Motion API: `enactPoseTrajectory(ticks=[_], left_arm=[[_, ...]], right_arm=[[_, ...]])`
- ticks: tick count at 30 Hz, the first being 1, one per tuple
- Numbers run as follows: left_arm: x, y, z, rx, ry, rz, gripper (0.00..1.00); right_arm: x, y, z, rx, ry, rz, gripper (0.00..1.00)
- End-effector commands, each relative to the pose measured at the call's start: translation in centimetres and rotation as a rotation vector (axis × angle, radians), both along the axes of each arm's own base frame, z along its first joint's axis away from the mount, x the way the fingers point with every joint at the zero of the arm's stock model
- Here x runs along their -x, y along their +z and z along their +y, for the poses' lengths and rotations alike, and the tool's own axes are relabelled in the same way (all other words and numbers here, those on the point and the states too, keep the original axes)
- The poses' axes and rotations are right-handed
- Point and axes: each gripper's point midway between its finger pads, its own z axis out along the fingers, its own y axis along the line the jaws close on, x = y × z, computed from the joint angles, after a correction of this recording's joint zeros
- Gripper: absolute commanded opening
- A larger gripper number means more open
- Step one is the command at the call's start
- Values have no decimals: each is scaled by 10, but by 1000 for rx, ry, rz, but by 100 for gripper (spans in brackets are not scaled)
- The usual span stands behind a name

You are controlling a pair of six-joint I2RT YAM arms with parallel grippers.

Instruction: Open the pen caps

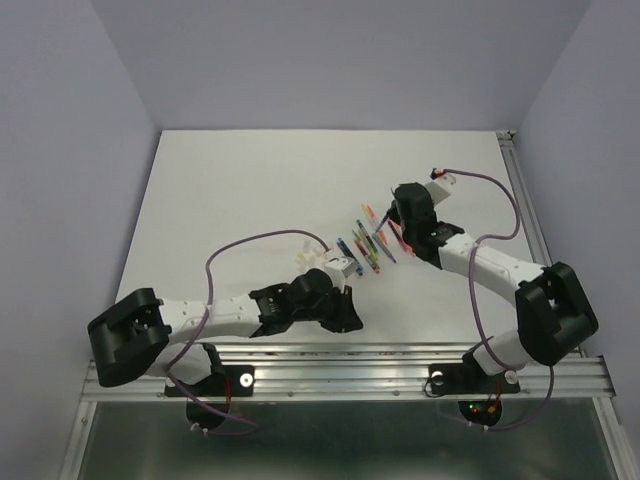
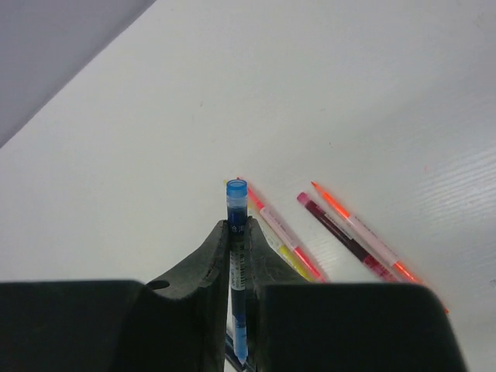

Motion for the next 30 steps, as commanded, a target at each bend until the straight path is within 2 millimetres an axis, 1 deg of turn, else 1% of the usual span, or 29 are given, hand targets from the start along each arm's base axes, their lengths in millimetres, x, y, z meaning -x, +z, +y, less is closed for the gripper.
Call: enactPoseTrajectory(ticks=[1,2,3,4,5,6,7,8,9,10,11,12,13,14,15,16,19,21,24,27,30], left_arm=[[-4,23,5,77,75,3,0],[-9,25,8,62,107,-3,0],[-20,26,14,40,169,-26,0],[-25,25,19,14,203,-33,0],[-34,20,29,-37,254,-32,0],[-41,20,35,-59,283,-39,0],[-49,13,45,-104,324,-44,0],[-65,14,54,-114,381,-47,0],[-72,12,59,-125,403,-47,0],[-79,10,65,-135,425,-46,0],[-87,10,69,-140,446,-47,0],[-100,7,79,-152,483,-40,0],[-105,7,82,-157,494,-43,0],[-109,7,84,-161,501,-46,0],[-114,9,84,-162,506,-52,0],[-118,10,85,-169,508,-65,0],[-119,2,91,-215,511,-64,6],[-120,-2,93,-233,510,-62,7],[-122,-8,97,-254,519,-53,7],[-124,-10,97,-259,520,-51,7],[-126,-14,96,-275,516,-50,7]], right_arm=[[-28,41,-18,98,-65,-82,1],[-30,40,-16,117,-40,-79,1],[-32,35,-6,177,66,-63,1],[-33,34,-4,200,106,-61,1],[-32,29,8,277,239,-57,1],[-31,27,12,322,297,-53,1],[-31,17,16,370,351,-19,1],[-27,8,24,456,469,8,1],[-26,1,26,498,518,41,1],[-21,-16,25,544,567,111,1],[-19,-26,23,640,643,138,1],[-18,-35,23,653,664,163,1],[-20,-39,19,702,670,174,1],[-18,-47,15,731,680,212,1],[-21,-53,13,766,693,232,1],[-23,-55,15,768,701,231,1],[-27,-61,22,780,743,215,1],[-31,-67,25,790,770,223,2],[-31,-77,26,803,793,257,3],[-33,-84,26,807,789,271,6],[-36,-86,24,815,771,279,9]])
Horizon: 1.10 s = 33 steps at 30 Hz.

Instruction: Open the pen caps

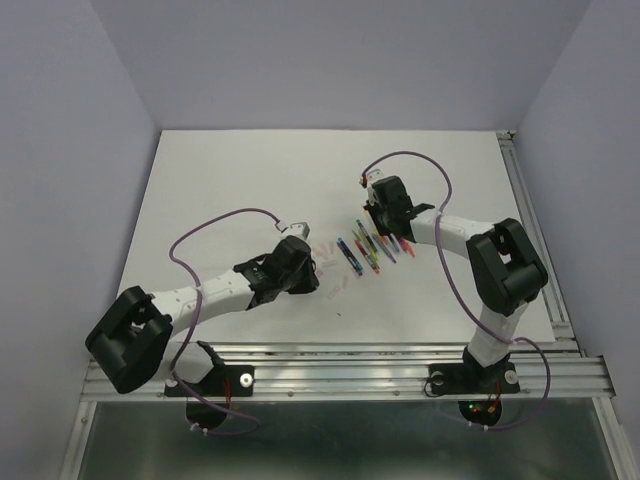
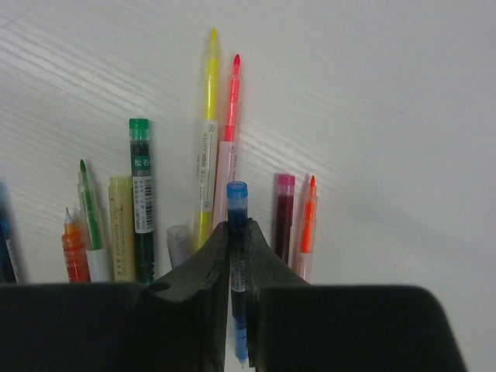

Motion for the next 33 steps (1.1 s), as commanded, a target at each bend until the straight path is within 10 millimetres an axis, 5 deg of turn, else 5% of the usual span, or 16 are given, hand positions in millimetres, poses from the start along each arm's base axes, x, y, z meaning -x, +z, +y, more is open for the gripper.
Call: enactPoseTrajectory(ticks=[1,12,21,24,27,28,30,33], left_arm=[[-15,13,-5,-9,-1,-44,7],[-19,5,-8,-27,-7,-33,7],[-20,4,-12,-28,-26,-27,6],[-20,0,-14,-32,-31,-18,6],[-21,-4,-15,-44,-38,-8,6],[-20,-7,-16,-49,-47,0,6],[-21,-7,-20,-45,-54,4,7],[-21,-9,-22,-44,-59,14,8]], right_arm=[[-19,20,4,0,-2,-56,10],[-20,24,-1,1,-54,-54,31],[-10,80,-2,-126,-117,-135,47],[4,107,-8,-228,-189,-186,72],[16,137,-14,-316,-205,-273,86],[24,134,-19,-328,-228,-276,100],[33,156,-27,-391,-271,-331,100],[47,156,-40,-410,-324,-334,100]])
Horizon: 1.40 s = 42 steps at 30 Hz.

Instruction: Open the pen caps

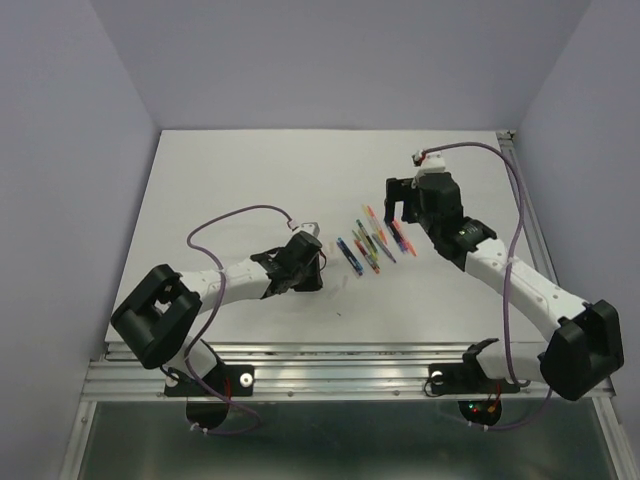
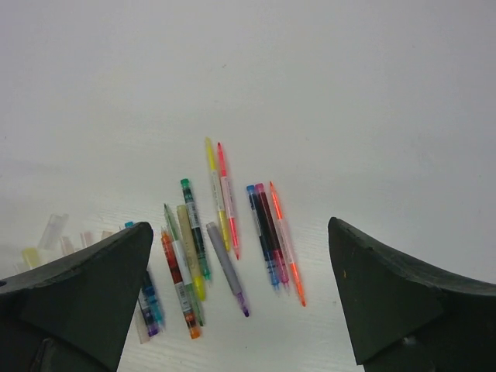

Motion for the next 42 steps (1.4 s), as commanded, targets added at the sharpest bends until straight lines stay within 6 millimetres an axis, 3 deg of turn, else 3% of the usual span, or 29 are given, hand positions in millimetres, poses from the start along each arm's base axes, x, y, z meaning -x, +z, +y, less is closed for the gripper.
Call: enactPoseTrajectory(ticks=[1,10,16,24,33,34,37,38,42], left_arm=[[-13,19,-14,43,-19,-45,9],[-6,16,-17,51,-45,-26,19],[-4,13,-18,47,-48,-15,24],[-2,18,-19,57,-49,-18,43],[-3,59,-25,133,-93,-96,61],[-4,70,-25,145,-93,-122,68],[-14,100,-16,151,-38,-205,84],[-18,105,-7,126,2,-224,99],[-34,137,27,94,187,-317,99]], right_arm=[[13,8,-19,-110,-128,-35,100],[44,7,-46,-187,-238,-48,100],[53,4,-55,-189,-285,-15,100],[61,6,-61,-208,-309,-16,100],[71,11,-65,-244,-329,-23,100],[71,11,-67,-250,-339,-25,100],[76,9,-73,-258,-370,-22,100],[77,8,-77,-252,-391,-22,100],[83,4,-85,-253,-432,-22,100]])
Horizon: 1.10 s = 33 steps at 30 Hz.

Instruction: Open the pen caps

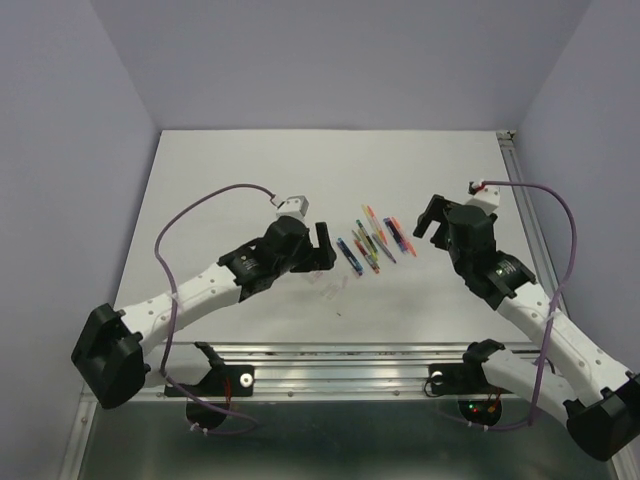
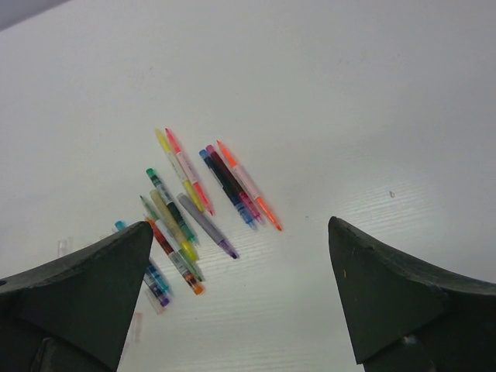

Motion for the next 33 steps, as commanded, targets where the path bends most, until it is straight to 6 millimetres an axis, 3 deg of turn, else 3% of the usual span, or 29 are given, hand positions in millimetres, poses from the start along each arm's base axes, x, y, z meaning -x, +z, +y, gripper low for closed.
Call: enactPoseTrajectory(ticks=[1,6,10,15,19,33], left_arm=[[-29,50,55,-31,307,-132,99],[-43,64,119,-2,551,-171,99],[-42,60,145,47,638,-178,99],[-40,49,157,60,680,-145,99],[-40,45,158,61,681,-133,99],[-42,51,161,83,683,-163,99]], right_arm=[[9,-8,-16,1,-78,7,100],[15,-14,-20,-55,-126,18,100],[17,-24,-20,-54,-121,22,100],[20,-31,-25,-22,-142,56,100],[19,-25,-18,-55,-117,55,100],[21,-26,-31,-45,-188,32,100]])
